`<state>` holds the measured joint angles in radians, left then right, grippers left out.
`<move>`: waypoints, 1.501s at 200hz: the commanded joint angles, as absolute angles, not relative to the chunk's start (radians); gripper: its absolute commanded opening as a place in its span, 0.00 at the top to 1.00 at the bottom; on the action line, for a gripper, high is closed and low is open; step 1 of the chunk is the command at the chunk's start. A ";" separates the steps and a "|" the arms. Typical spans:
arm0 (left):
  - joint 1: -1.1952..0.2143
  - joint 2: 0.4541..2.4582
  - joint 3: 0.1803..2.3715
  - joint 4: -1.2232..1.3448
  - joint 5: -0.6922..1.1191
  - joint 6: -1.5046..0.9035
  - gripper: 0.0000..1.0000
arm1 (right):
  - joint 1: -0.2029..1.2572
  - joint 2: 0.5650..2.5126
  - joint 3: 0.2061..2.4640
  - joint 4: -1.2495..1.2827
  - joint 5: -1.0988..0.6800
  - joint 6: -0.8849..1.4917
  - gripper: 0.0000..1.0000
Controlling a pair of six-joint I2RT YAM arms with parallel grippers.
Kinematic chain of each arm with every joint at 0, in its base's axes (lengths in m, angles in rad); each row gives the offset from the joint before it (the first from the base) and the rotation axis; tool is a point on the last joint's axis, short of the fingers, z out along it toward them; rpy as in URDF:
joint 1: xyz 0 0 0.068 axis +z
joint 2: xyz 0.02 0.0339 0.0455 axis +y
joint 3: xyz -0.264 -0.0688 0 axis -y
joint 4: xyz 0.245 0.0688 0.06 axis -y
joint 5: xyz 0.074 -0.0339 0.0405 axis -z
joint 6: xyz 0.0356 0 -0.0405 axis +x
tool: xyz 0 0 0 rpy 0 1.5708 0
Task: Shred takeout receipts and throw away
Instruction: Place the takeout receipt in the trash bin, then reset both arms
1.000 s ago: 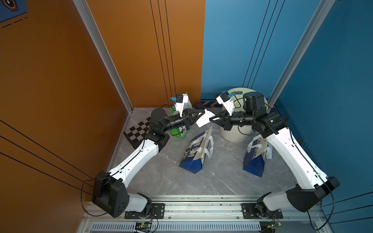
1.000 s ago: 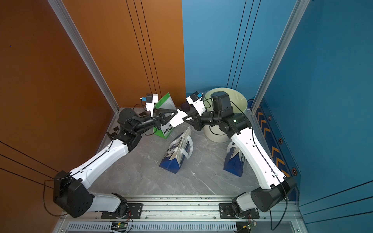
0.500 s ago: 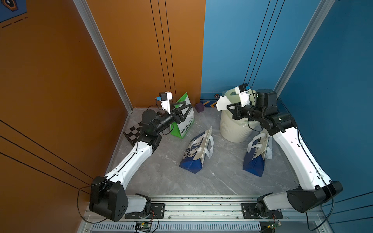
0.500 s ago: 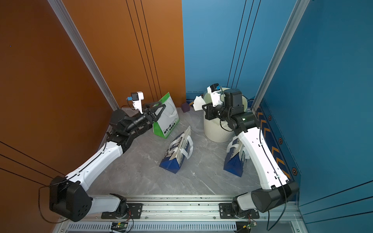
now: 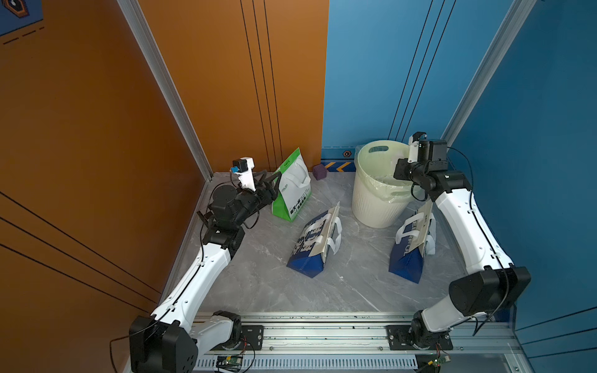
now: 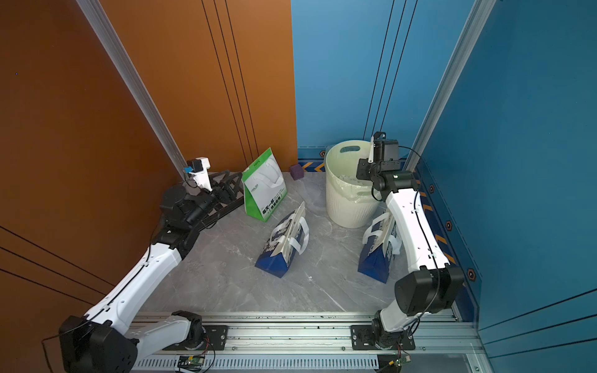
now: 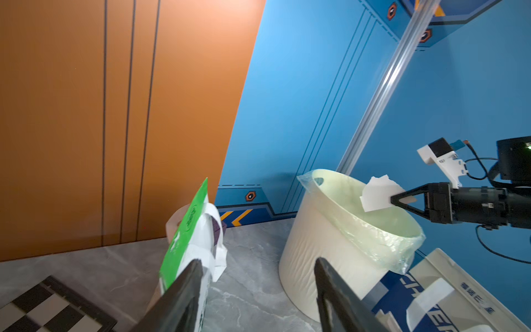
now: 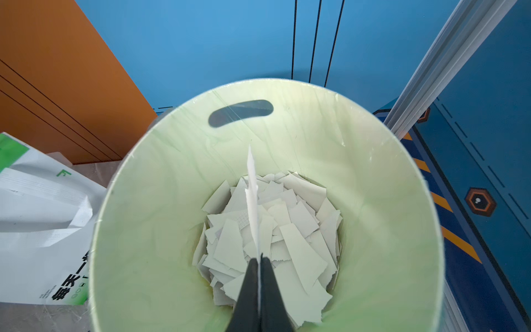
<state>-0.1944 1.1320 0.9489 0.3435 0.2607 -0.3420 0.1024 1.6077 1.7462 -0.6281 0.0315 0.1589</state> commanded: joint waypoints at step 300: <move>0.060 1.195 0.560 0.316 -0.065 -0.240 0.35 | 0.511 1.059 0.855 -0.204 0.245 0.077 0.35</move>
<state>0.0536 1.1610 0.6064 0.2249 -0.0471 -0.2966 0.5968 1.0340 0.9363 -0.4412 0.2379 0.1413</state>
